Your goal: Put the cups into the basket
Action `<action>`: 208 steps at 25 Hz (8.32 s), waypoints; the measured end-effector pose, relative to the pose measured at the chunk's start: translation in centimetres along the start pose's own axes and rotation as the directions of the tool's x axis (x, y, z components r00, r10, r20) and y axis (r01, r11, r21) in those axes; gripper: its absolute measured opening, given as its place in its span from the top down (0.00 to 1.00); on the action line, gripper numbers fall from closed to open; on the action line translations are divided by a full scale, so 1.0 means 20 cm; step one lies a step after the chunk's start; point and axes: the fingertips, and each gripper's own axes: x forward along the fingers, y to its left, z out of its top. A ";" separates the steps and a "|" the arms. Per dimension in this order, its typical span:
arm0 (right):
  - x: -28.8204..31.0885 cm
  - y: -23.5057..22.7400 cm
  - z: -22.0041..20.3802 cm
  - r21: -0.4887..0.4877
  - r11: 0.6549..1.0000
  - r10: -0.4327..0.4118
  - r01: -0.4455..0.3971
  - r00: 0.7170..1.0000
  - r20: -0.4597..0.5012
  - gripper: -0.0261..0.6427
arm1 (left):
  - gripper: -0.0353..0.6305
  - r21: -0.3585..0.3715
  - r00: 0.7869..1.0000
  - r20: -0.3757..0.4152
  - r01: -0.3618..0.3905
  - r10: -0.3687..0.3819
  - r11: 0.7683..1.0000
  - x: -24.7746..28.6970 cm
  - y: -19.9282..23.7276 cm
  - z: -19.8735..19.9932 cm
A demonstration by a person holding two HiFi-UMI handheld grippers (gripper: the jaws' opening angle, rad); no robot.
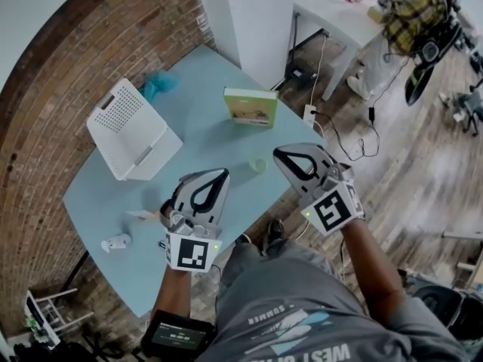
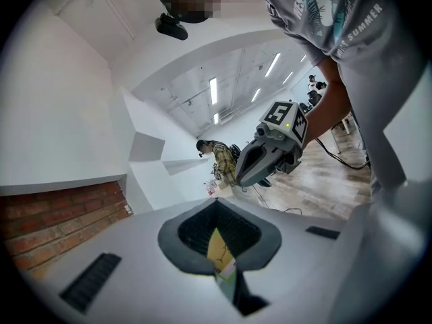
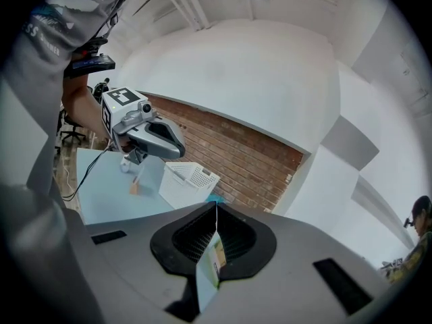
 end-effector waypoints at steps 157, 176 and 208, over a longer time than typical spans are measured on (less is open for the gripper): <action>2.00 0.40 0.55 -0.336 0.737 0.489 -0.586 0.806 -0.334 0.91 | 0.95 -0.255 0.818 -0.295 -0.565 0.493 0.785 -0.96 0.51 -0.94; 2.28 0.77 0.45 -0.369 0.653 0.556 -0.661 0.750 -0.359 0.91 | 0.95 -0.238 0.740 -0.364 -0.661 0.566 0.712 -1.16 0.44 -1.00; 2.56 1.24 0.17 -0.382 0.472 0.603 -0.795 0.607 -0.518 0.91 | 0.95 -0.252 0.709 -0.450 -0.684 0.543 0.684 -1.29 0.28 -1.11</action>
